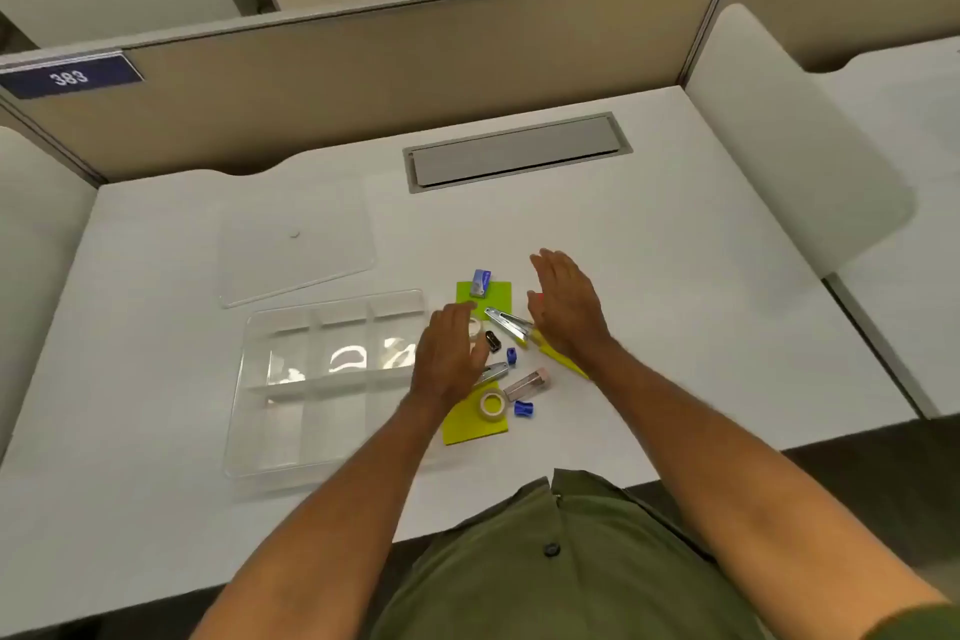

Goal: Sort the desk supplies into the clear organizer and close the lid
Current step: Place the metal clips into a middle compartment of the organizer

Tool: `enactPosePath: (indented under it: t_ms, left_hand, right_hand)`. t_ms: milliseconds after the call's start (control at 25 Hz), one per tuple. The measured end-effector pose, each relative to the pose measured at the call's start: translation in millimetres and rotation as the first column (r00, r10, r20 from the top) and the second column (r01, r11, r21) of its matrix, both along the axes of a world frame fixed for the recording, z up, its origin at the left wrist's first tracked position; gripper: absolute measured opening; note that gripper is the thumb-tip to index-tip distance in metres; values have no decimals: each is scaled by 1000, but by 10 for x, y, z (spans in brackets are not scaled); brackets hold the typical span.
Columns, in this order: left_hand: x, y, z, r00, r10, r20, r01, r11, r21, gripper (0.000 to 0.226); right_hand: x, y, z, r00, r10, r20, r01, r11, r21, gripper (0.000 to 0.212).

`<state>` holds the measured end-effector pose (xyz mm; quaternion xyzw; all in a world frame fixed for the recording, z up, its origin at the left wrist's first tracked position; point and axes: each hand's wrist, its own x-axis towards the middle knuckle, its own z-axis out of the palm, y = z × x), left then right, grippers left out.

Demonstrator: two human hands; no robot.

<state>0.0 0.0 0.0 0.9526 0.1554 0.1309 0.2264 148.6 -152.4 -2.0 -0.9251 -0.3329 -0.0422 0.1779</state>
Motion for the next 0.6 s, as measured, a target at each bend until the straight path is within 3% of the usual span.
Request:
enactPosePath:
  t_ms: [120, 360, 600]
  left_hand:
    - [-177, -101, -226, 988, -37, -148, 40, 999, 21, 25]
    - [-73, -128, -274, 909, -66, -411, 139, 979, 151, 23]
    - [-29, -154, -297, 871, -67, -487, 192, 959, 211, 18]
  right_hand:
    - [-76, 14, -186, 995, 86, -55, -87, 996, -26, 36]
    - [-119, 214, -308, 985, 75, -154, -122, 940, -317, 30]
    - [-123, 317, -372, 984, 39, -174, -104, 919, -380, 32]
